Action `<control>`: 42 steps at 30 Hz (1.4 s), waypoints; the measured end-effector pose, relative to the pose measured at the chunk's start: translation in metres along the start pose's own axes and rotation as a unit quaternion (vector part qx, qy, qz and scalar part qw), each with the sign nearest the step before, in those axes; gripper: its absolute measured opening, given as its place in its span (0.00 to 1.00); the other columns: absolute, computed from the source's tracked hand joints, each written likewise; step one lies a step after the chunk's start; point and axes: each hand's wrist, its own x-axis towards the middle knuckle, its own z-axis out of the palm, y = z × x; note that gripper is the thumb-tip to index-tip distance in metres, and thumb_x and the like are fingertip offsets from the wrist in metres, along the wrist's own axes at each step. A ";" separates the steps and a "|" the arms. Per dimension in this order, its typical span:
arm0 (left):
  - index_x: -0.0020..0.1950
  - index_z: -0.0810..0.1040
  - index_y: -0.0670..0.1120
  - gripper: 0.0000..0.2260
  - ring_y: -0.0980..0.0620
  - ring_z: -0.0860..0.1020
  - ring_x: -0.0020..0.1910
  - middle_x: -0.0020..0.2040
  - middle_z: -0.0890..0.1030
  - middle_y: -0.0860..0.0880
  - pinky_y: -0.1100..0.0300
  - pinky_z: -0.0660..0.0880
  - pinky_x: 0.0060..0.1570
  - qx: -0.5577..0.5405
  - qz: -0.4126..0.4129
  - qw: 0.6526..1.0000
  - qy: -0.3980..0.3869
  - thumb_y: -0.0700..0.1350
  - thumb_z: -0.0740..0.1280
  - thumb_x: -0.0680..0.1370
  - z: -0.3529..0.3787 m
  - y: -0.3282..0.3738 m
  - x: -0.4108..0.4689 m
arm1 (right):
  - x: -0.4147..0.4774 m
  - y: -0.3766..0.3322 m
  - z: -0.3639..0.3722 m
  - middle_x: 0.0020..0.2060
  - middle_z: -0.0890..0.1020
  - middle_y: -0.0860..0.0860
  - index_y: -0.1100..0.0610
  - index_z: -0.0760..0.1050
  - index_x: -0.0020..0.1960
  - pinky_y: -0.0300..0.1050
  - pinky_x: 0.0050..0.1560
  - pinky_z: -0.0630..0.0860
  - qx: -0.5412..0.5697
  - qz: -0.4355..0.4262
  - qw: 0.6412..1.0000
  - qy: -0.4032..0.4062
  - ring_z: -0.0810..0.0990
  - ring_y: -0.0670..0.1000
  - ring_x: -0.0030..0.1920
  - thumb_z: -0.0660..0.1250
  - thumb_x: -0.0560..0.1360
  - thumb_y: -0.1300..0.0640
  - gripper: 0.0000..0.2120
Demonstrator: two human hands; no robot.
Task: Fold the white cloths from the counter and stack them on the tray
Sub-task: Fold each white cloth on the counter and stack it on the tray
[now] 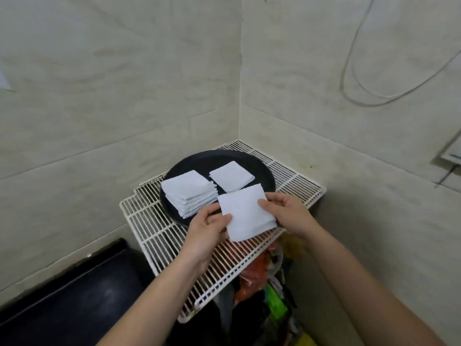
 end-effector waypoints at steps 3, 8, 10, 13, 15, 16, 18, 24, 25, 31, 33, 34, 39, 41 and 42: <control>0.67 0.72 0.46 0.20 0.47 0.84 0.51 0.55 0.84 0.46 0.51 0.82 0.47 0.000 -0.011 0.999 0.042 0.34 0.68 0.77 0.036 0.010 0.045 | 0.064 -0.017 -0.030 0.47 0.86 0.45 0.47 0.82 0.50 0.45 0.48 0.82 -0.013 0.020 0.998 -0.055 0.85 0.47 0.47 0.69 0.78 0.57 0.05; 0.69 0.70 0.49 0.21 0.48 0.80 0.56 0.57 0.79 0.50 0.48 0.79 0.58 0.028 0.010 0.983 0.180 0.35 0.67 0.78 0.074 0.022 0.107 | 0.161 -0.029 -0.044 0.50 0.86 0.51 0.55 0.83 0.58 0.49 0.55 0.81 -0.036 0.006 0.995 -0.096 0.85 0.50 0.50 0.68 0.78 0.61 0.11; 0.69 0.70 0.50 0.20 0.49 0.78 0.58 0.59 0.76 0.51 0.48 0.76 0.62 0.045 0.014 0.972 0.229 0.37 0.67 0.78 0.083 0.025 0.127 | 0.194 -0.028 -0.041 0.53 0.85 0.54 0.61 0.80 0.63 0.51 0.58 0.80 -0.025 0.016 0.994 -0.109 0.84 0.52 0.52 0.68 0.77 0.64 0.15; 0.68 0.71 0.47 0.19 0.49 0.77 0.61 0.64 0.76 0.49 0.48 0.74 0.65 0.070 0.032 0.957 0.280 0.36 0.65 0.78 0.087 0.022 0.149 | 0.224 -0.025 -0.032 0.55 0.85 0.54 0.60 0.78 0.65 0.50 0.58 0.80 -0.029 0.014 0.989 -0.142 0.84 0.51 0.54 0.68 0.76 0.65 0.17; 0.68 0.73 0.46 0.19 0.49 0.77 0.61 0.64 0.78 0.49 0.47 0.74 0.65 0.079 0.045 0.947 0.308 0.35 0.64 0.77 0.087 0.021 0.159 | 0.239 -0.023 -0.026 0.57 0.84 0.53 0.58 0.78 0.66 0.50 0.59 0.80 -0.033 0.016 0.986 -0.161 0.83 0.51 0.55 0.68 0.76 0.63 0.18; 0.68 0.72 0.46 0.19 0.50 0.77 0.61 0.64 0.78 0.49 0.48 0.74 0.65 0.084 0.051 0.942 0.321 0.34 0.63 0.77 0.087 0.021 0.163 | 0.245 -0.023 -0.024 0.57 0.83 0.52 0.57 0.77 0.66 0.49 0.58 0.81 -0.036 0.017 0.984 -0.175 0.83 0.50 0.55 0.68 0.77 0.63 0.18; 0.69 0.71 0.45 0.20 0.51 0.77 0.62 0.64 0.78 0.49 0.51 0.74 0.65 0.101 0.053 0.932 0.343 0.33 0.61 0.78 0.086 0.020 0.169 | 0.252 -0.022 -0.021 0.55 0.83 0.50 0.55 0.76 0.67 0.46 0.55 0.81 -0.044 0.021 0.979 -0.199 0.82 0.48 0.55 0.67 0.77 0.62 0.18; 0.73 0.69 0.44 0.21 0.49 0.71 0.69 0.70 0.73 0.47 0.57 0.70 0.67 0.229 0.024 0.912 0.339 0.34 0.59 0.80 0.086 0.012 0.170 | 0.260 -0.015 -0.018 0.52 0.83 0.47 0.55 0.76 0.67 0.51 0.58 0.81 -0.096 0.010 0.971 -0.220 0.82 0.48 0.54 0.68 0.77 0.62 0.19; 0.73 0.69 0.44 0.20 0.50 0.71 0.69 0.71 0.72 0.47 0.56 0.69 0.68 0.255 0.026 0.906 0.336 0.35 0.59 0.81 0.086 0.011 0.169 | 0.261 -0.014 -0.019 0.52 0.83 0.48 0.55 0.77 0.67 0.51 0.58 0.81 -0.097 0.009 0.970 -0.221 0.82 0.48 0.54 0.68 0.76 0.62 0.19; 0.68 0.73 0.42 0.15 0.49 0.72 0.67 0.68 0.74 0.45 0.61 0.66 0.67 0.374 0.049 0.861 0.341 0.37 0.59 0.81 0.090 0.004 0.161 | 0.262 -0.005 -0.022 0.50 0.84 0.47 0.53 0.79 0.63 0.54 0.59 0.80 -0.125 -0.018 0.970 -0.210 0.83 0.49 0.53 0.69 0.74 0.63 0.18; 0.68 0.74 0.41 0.15 0.49 0.73 0.66 0.68 0.73 0.45 0.66 0.63 0.64 0.402 0.054 0.850 0.337 0.37 0.60 0.82 0.092 0.002 0.157 | 0.260 -0.003 -0.024 0.50 0.83 0.46 0.54 0.79 0.63 0.54 0.59 0.80 -0.130 -0.023 0.969 -0.208 0.83 0.49 0.53 0.68 0.74 0.64 0.18; 0.68 0.74 0.41 0.15 0.50 0.74 0.64 0.67 0.74 0.45 0.67 0.63 0.62 0.417 0.056 0.844 0.332 0.37 0.60 0.81 0.092 0.002 0.155 | 0.259 -0.003 -0.024 0.50 0.83 0.47 0.54 0.78 0.65 0.54 0.59 0.80 -0.136 -0.026 0.968 -0.209 0.83 0.49 0.54 0.68 0.74 0.64 0.19; 0.61 0.79 0.42 0.11 0.54 0.76 0.52 0.60 0.78 0.47 0.67 0.69 0.54 0.495 0.080 0.813 0.298 0.39 0.64 0.80 0.083 -0.007 0.149 | 0.252 -0.001 -0.032 0.55 0.82 0.48 0.53 0.76 0.67 0.50 0.61 0.79 -0.198 -0.077 0.955 -0.208 0.82 0.48 0.55 0.70 0.75 0.61 0.21; 0.60 0.79 0.43 0.10 0.52 0.78 0.54 0.59 0.79 0.47 0.65 0.72 0.56 0.506 0.090 0.806 0.293 0.39 0.64 0.80 0.081 -0.012 0.146 | 0.245 0.001 -0.034 0.58 0.82 0.50 0.54 0.75 0.68 0.43 0.60 0.78 -0.241 -0.120 0.944 -0.188 0.81 0.47 0.55 0.71 0.76 0.59 0.20; 0.61 0.78 0.43 0.10 0.50 0.78 0.57 0.60 0.79 0.47 0.63 0.73 0.58 0.512 0.095 0.804 0.288 0.40 0.64 0.80 0.080 -0.014 0.144 | 0.240 0.002 -0.034 0.60 0.81 0.50 0.54 0.75 0.69 0.41 0.60 0.77 -0.258 -0.144 0.940 -0.171 0.81 0.47 0.55 0.70 0.77 0.58 0.20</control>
